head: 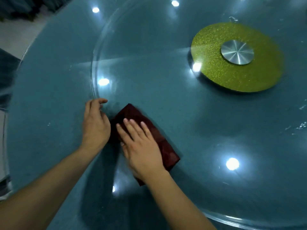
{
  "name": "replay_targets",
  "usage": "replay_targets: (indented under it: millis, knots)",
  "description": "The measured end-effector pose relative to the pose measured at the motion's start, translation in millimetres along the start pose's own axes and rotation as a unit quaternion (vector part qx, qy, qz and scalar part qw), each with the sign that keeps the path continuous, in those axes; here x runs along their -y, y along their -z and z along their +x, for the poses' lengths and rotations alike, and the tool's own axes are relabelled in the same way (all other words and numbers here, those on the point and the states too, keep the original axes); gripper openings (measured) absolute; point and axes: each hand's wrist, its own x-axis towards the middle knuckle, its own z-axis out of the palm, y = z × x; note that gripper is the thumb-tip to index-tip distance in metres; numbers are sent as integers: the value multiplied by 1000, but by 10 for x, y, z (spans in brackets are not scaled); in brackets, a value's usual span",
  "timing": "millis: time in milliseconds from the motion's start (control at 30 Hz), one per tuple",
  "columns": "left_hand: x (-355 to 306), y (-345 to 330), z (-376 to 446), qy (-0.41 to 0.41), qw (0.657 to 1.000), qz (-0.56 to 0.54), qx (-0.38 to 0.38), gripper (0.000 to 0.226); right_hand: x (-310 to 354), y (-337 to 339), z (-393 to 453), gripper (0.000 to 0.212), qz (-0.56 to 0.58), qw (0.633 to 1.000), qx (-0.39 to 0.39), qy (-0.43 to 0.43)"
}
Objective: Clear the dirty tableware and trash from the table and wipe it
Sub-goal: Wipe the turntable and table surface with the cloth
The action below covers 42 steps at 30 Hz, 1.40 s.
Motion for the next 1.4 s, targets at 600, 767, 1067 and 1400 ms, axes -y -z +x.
replay_targets:
  millis: [600, 767, 1067, 1400]
  knots:
    - [-256, -433, -659, -199, 956, 134, 169, 50, -1026, 505, -399, 56, -60, 979, -44, -192]
    - [-81, -423, -273, -211, 953, 130, 173, 49, -225, 232, -721, 57, -30, 993, -1, -112]
    - [17, -407, 308, -172, 949, 201, 174, 56, -1324, 552, -160, 54, -48, 982, -61, -174]
    - [-810, -635, -826, -202, 955, 114, 184, 57, -2245, 947, 76, 55, -83, 944, -64, -313]
